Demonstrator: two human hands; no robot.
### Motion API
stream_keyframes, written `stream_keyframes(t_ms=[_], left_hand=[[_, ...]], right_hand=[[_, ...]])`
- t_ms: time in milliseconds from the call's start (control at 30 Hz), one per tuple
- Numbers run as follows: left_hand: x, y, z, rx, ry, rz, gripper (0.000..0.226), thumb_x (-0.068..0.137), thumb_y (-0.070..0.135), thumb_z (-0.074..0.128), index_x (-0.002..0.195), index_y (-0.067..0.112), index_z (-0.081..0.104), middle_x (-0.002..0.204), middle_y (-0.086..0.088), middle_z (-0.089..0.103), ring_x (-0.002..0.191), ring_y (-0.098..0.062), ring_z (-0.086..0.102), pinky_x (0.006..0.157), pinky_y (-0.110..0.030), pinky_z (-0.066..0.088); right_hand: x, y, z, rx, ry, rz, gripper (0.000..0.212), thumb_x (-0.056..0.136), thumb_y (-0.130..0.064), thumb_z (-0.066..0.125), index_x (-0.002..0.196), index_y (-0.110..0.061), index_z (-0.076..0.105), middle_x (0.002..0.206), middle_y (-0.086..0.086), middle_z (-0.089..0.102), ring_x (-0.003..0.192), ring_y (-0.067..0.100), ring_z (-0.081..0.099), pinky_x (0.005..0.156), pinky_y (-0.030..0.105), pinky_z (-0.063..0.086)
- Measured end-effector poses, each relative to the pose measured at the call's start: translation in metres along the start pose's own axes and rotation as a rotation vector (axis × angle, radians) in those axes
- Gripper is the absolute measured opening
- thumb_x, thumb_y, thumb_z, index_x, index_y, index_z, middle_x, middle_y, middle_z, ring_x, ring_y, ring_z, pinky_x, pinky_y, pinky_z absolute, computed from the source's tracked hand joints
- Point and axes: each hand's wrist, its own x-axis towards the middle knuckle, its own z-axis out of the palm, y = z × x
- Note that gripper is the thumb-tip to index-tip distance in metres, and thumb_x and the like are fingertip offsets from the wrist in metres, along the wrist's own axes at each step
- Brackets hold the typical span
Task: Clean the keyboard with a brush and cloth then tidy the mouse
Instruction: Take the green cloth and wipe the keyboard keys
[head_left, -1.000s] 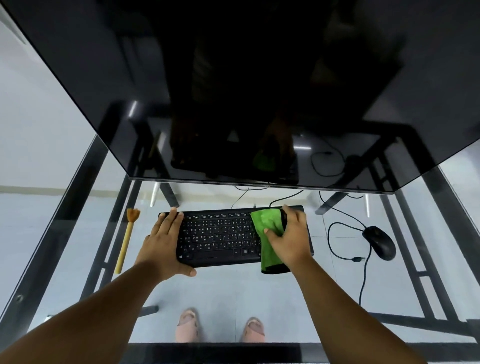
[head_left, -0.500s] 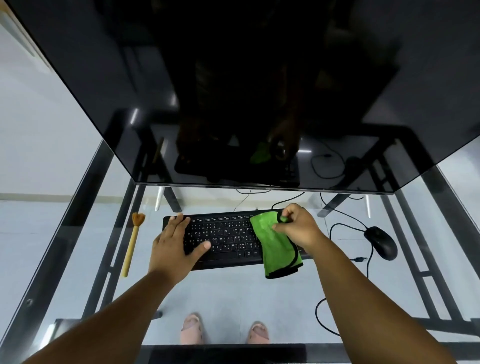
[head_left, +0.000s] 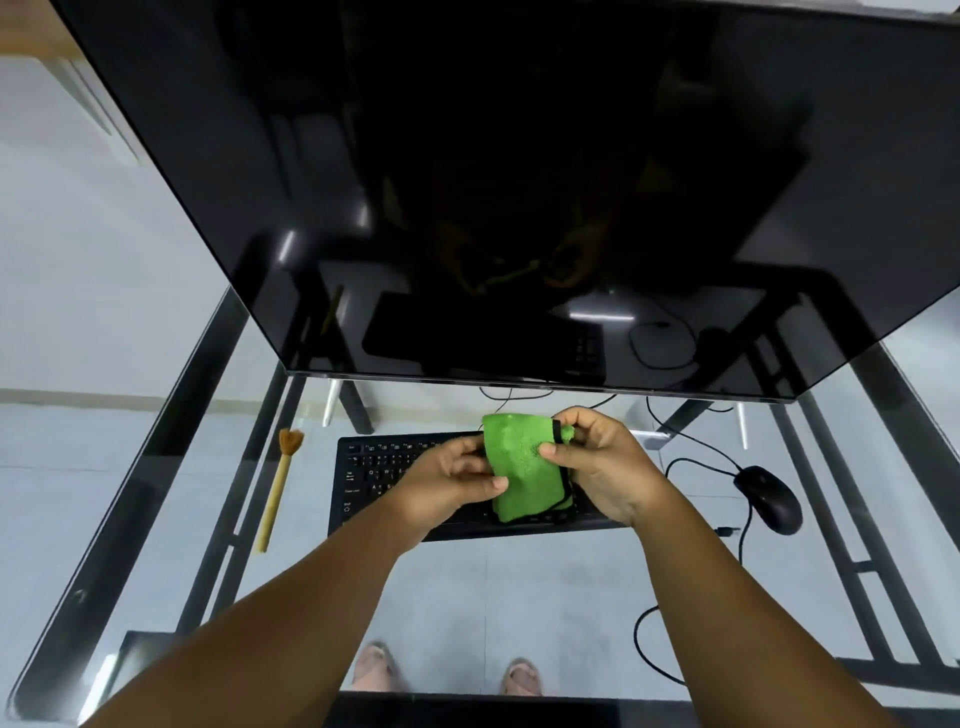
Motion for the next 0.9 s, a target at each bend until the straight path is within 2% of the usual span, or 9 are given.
stream_keyframes(t_ms=[133,267,333,433,500,633,767,833,900], left_hand=[[0.0,0.003,0.002,0.01,0.049,0.002,0.038,0.077,0.005,0.078,0.112,-0.001,0.066,0.109,-0.014,0.072,0.103,-0.024,0.068,0.082,-0.023,0.054],[-0.01,0.006,-0.006,-0.044,0.159,0.006,0.029,0.082,0.009,0.073,0.108,-0.002,0.066,0.103,-0.009,0.074,0.1,-0.022,0.07,0.081,-0.027,0.053],[-0.016,0.005,-0.017,-0.161,0.201,0.009,0.025,0.088,0.006,0.064,0.113,0.005,0.066,0.108,-0.011,0.073,0.103,-0.026,0.068,0.084,-0.035,0.054],[-0.027,-0.001,-0.044,-0.304,0.229,-0.014,0.025,0.093,0.009,0.057,0.117,0.013,0.064,0.114,-0.013,0.07,0.108,-0.03,0.066,0.093,-0.047,0.052],[-0.035,-0.006,-0.069,-0.356,0.252,-0.046,0.026,0.096,0.014,0.055,0.12,0.016,0.062,0.119,-0.011,0.068,0.111,-0.029,0.065,0.095,-0.049,0.051],[-0.053,-0.01,-0.124,-0.373,0.324,-0.072,0.031,0.093,0.023,0.061,0.124,0.022,0.062,0.138,-0.007,0.055,0.118,-0.024,0.06,0.097,-0.046,0.05],[-0.077,-0.01,-0.177,-0.281,0.323,-0.069,0.041,0.084,0.011,0.07,0.121,0.019,0.057,0.12,-0.012,0.067,0.109,-0.034,0.065,0.088,-0.05,0.054],[-0.089,-0.011,-0.204,-0.265,0.319,-0.058,0.041,0.086,0.001,0.066,0.121,0.019,0.054,0.117,-0.014,0.067,0.105,-0.037,0.066,0.075,-0.051,0.057],[-0.097,-0.014,-0.229,-0.286,0.345,-0.062,0.039,0.089,-0.003,0.061,0.12,0.019,0.052,0.117,-0.015,0.066,0.102,-0.037,0.066,0.075,-0.051,0.057]], right_hand=[[0.003,-0.009,0.013,0.004,0.032,-0.011,0.031,0.069,0.001,0.075,0.095,-0.002,0.059,0.089,0.014,0.067,0.084,0.028,0.064,0.08,0.041,0.054],[0.013,-0.004,0.031,-0.071,0.101,-0.002,0.024,0.077,0.003,0.073,0.094,-0.008,0.061,0.091,0.014,0.068,0.087,0.029,0.064,0.086,0.049,0.051],[0.02,0.004,0.046,-0.175,0.099,0.002,0.022,0.08,-0.001,0.074,0.092,-0.014,0.061,0.087,0.007,0.069,0.086,0.025,0.064,0.082,0.045,0.052],[0.03,0.021,0.073,-0.368,0.102,-0.02,0.016,0.086,-0.011,0.071,0.094,-0.02,0.062,0.087,-0.002,0.069,0.086,0.014,0.064,0.084,0.029,0.05],[0.037,0.032,0.091,-0.513,0.127,-0.053,0.017,0.087,-0.017,0.07,0.103,-0.021,0.063,0.099,-0.007,0.068,0.096,0.01,0.063,0.089,0.022,0.047],[0.043,0.049,0.12,-0.813,0.156,-0.102,0.035,0.091,-0.026,0.064,0.125,-0.021,0.057,0.128,-0.01,0.056,0.119,0.006,0.05,0.099,0.019,0.035],[0.047,0.065,0.146,-0.911,0.164,-0.149,0.04,0.093,-0.023,0.062,0.131,-0.022,0.051,0.141,-0.006,0.048,0.133,0.011,0.041,0.107,0.02,0.029],[0.051,0.072,0.159,-0.913,0.198,-0.145,0.04,0.093,-0.021,0.061,0.131,-0.021,0.051,0.142,-0.005,0.047,0.133,0.011,0.041,0.107,0.019,0.027],[0.054,0.078,0.169,-0.923,0.236,-0.145,0.038,0.092,-0.019,0.061,0.13,-0.019,0.053,0.139,-0.005,0.048,0.131,0.011,0.043,0.104,0.017,0.027]])
